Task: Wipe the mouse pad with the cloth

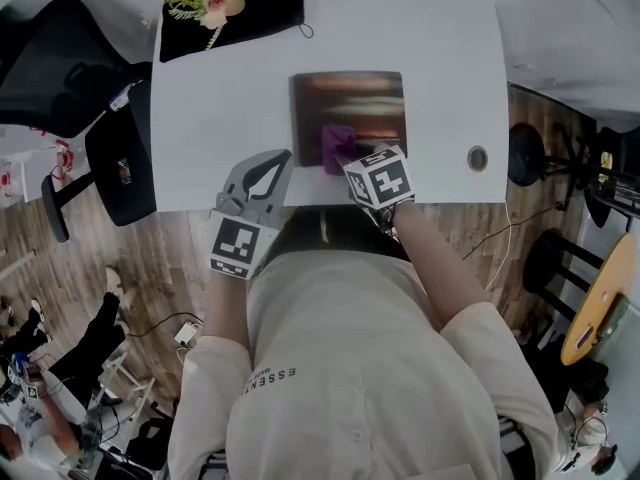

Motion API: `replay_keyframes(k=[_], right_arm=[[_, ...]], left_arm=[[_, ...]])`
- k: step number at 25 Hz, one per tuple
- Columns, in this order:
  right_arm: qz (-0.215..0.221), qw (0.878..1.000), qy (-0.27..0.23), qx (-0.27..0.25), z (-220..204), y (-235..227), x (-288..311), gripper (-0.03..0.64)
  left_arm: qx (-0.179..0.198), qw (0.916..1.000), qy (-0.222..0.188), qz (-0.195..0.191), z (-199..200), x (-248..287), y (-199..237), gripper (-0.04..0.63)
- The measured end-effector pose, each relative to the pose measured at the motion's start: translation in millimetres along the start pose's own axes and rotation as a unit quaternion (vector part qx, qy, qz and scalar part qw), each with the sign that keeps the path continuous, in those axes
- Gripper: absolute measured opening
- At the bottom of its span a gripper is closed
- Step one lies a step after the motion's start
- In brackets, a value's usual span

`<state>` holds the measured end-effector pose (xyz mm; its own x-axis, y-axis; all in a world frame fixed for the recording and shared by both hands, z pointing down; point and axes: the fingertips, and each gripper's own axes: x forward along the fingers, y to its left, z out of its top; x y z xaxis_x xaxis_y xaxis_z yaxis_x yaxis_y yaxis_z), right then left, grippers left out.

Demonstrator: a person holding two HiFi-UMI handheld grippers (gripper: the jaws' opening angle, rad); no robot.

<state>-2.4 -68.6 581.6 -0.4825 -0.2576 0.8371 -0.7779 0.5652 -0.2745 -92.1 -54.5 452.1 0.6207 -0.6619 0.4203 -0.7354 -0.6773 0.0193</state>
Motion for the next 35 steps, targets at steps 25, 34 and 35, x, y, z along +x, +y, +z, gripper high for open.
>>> replay_keyframes(k=[25, 34, 35], right_arm=[[-0.071, 0.993, -0.006, 0.097, -59, -129, -70, 0.101], [-0.126, 0.986, 0.004, 0.106, -73, -160, -93, 0.101], [-0.129, 0.986, 0.0, 0.104, -71, -161, -96, 0.101]], left_arm=[[0.034, 0.9967, -0.002, -0.074, 37, 87, -70, 0.002], [0.048, 0.9961, -0.012, -0.073, 50, 86, -70, 0.002], [0.049, 0.9962, -0.013, -0.071, 52, 85, -69, 0.002]])
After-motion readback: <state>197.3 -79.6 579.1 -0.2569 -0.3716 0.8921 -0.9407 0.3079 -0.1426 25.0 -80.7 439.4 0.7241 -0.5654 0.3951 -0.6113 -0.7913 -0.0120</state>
